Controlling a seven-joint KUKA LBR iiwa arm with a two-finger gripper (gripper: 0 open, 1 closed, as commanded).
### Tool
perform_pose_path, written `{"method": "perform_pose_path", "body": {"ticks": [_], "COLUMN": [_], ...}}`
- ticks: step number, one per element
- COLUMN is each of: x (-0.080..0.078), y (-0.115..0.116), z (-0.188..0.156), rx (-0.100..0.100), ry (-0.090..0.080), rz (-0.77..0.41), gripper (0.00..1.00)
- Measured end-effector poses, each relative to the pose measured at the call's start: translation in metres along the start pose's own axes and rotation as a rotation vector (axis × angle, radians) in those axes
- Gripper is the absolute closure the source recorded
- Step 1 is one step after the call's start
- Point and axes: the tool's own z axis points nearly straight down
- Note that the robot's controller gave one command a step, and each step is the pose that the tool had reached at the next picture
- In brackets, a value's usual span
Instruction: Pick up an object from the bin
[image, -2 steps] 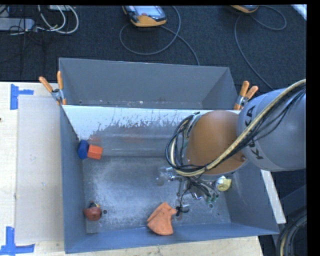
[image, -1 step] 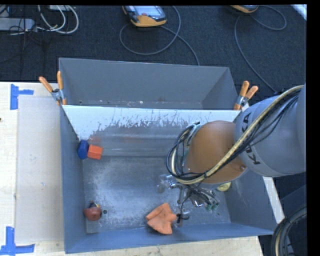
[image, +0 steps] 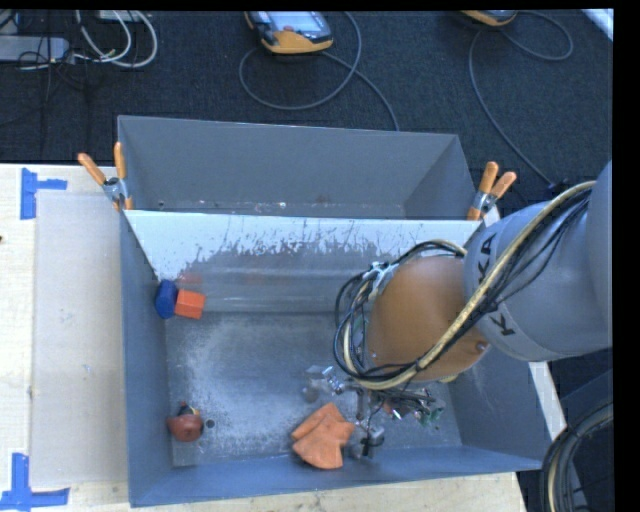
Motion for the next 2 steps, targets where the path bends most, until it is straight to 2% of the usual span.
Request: {"method": "perform_pose_path", "body": {"ticks": [1,2], "x": [0.0,0.0001], "y": [0.0277,0.0276], "z": [0.0121,0.0121], "rx": [-0.003,-0.003], "ry": [0.004,0.004], "rz": [0.043,0.044], "gripper": [1.0,1.0]}}
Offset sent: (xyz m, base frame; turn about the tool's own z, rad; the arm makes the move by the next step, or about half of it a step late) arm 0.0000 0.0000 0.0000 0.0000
